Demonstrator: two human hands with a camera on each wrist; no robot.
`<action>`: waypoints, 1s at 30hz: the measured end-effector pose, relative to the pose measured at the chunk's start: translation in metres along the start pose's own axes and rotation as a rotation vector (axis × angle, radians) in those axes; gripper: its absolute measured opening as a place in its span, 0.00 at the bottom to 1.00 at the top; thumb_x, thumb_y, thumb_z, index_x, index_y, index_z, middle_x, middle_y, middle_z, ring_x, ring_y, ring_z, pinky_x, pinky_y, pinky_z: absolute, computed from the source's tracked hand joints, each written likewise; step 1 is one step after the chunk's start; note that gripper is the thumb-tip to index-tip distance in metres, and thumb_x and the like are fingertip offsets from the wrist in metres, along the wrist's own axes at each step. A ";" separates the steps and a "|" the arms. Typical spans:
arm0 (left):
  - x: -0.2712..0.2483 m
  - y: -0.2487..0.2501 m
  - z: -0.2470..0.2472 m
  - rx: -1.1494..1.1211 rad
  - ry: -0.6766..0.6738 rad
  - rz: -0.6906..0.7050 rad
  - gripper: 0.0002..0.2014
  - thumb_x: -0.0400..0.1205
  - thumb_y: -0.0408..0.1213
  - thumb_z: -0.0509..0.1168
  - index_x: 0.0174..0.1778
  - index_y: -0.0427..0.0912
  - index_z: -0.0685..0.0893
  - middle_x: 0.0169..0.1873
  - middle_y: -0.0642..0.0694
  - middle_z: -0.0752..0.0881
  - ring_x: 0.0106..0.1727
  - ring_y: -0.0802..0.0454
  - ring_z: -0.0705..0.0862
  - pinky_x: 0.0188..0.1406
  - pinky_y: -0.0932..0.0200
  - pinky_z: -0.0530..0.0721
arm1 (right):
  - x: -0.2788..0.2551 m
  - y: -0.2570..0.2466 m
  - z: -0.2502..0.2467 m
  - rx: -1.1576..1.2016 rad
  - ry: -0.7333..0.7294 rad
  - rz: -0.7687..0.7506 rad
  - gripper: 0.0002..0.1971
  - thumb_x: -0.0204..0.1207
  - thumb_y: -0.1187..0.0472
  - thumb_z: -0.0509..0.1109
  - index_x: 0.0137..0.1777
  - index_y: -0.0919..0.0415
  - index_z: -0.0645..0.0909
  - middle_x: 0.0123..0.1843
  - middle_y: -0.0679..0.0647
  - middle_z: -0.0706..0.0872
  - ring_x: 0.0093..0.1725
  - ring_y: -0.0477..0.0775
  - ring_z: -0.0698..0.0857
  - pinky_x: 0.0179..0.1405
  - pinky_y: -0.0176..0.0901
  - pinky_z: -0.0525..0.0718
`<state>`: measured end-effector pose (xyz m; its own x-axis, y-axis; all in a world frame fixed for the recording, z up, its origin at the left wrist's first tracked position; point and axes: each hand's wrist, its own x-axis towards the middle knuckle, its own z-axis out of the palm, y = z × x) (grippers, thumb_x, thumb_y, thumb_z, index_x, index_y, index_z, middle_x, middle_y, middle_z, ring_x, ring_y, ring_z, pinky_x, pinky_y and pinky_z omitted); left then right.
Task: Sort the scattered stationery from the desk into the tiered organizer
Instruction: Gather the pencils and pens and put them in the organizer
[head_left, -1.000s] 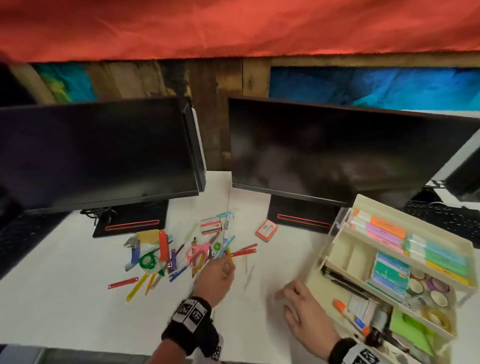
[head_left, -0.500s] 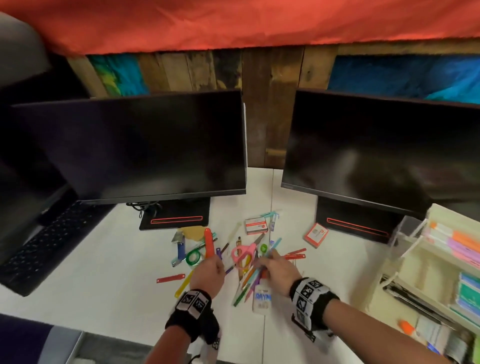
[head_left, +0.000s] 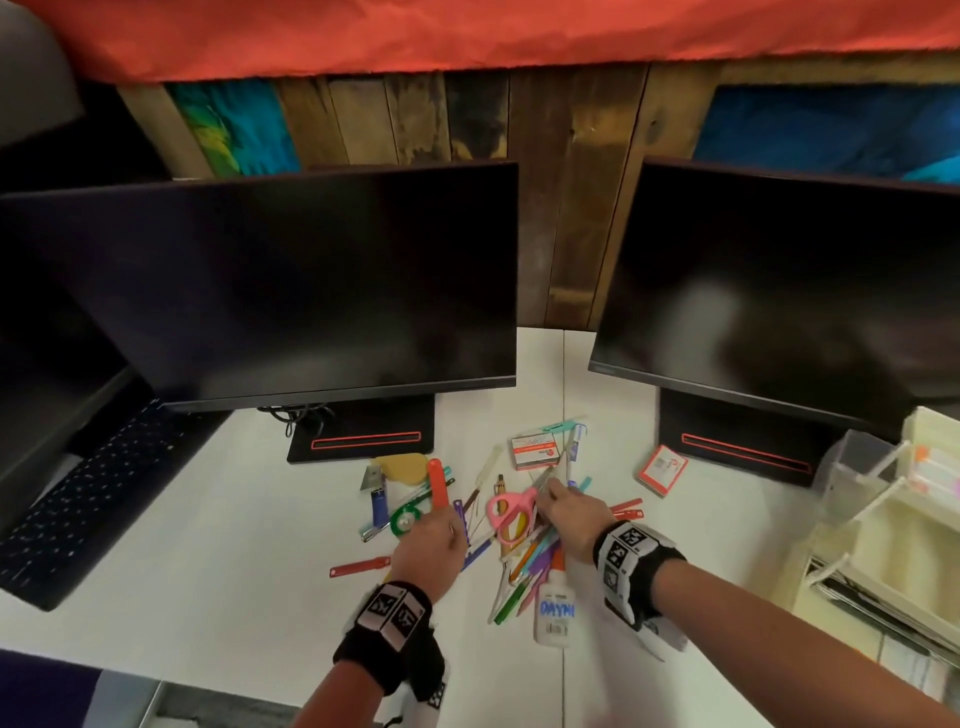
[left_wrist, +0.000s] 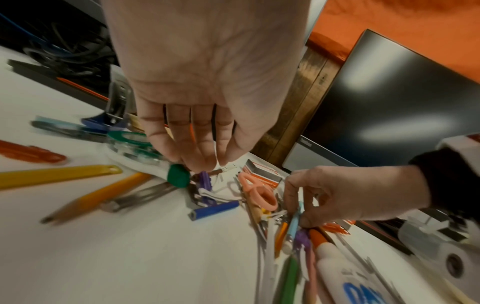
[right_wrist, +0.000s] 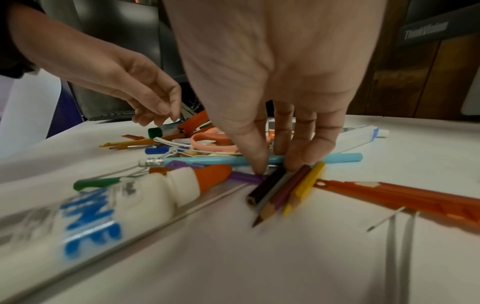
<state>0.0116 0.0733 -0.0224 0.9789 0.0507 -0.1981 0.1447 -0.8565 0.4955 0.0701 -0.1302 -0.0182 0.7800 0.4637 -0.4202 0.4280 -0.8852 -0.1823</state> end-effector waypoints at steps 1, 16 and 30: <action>0.001 0.002 0.002 -0.013 -0.008 0.014 0.06 0.84 0.38 0.59 0.46 0.43 0.79 0.34 0.51 0.79 0.37 0.54 0.80 0.36 0.63 0.78 | 0.000 0.000 0.000 0.004 -0.011 0.003 0.21 0.79 0.66 0.63 0.71 0.59 0.66 0.71 0.58 0.68 0.66 0.60 0.76 0.61 0.52 0.81; 0.017 0.045 0.019 0.203 -0.208 -0.053 0.12 0.83 0.47 0.62 0.49 0.41 0.83 0.45 0.45 0.87 0.47 0.48 0.86 0.38 0.57 0.79 | -0.023 0.032 -0.018 0.041 0.346 -0.010 0.06 0.83 0.58 0.56 0.56 0.54 0.72 0.56 0.51 0.83 0.52 0.53 0.75 0.53 0.46 0.70; 0.029 0.052 0.014 0.206 -0.290 -0.208 0.17 0.81 0.47 0.63 0.54 0.35 0.83 0.54 0.40 0.87 0.55 0.43 0.86 0.43 0.57 0.81 | -0.045 0.056 0.013 0.569 0.285 0.498 0.09 0.81 0.59 0.58 0.57 0.58 0.76 0.52 0.58 0.86 0.48 0.61 0.84 0.48 0.50 0.83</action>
<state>0.0456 0.0231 -0.0148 0.8462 0.1122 -0.5209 0.2747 -0.9296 0.2459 0.0527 -0.2015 -0.0211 0.9373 -0.0662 -0.3422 -0.2383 -0.8381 -0.4907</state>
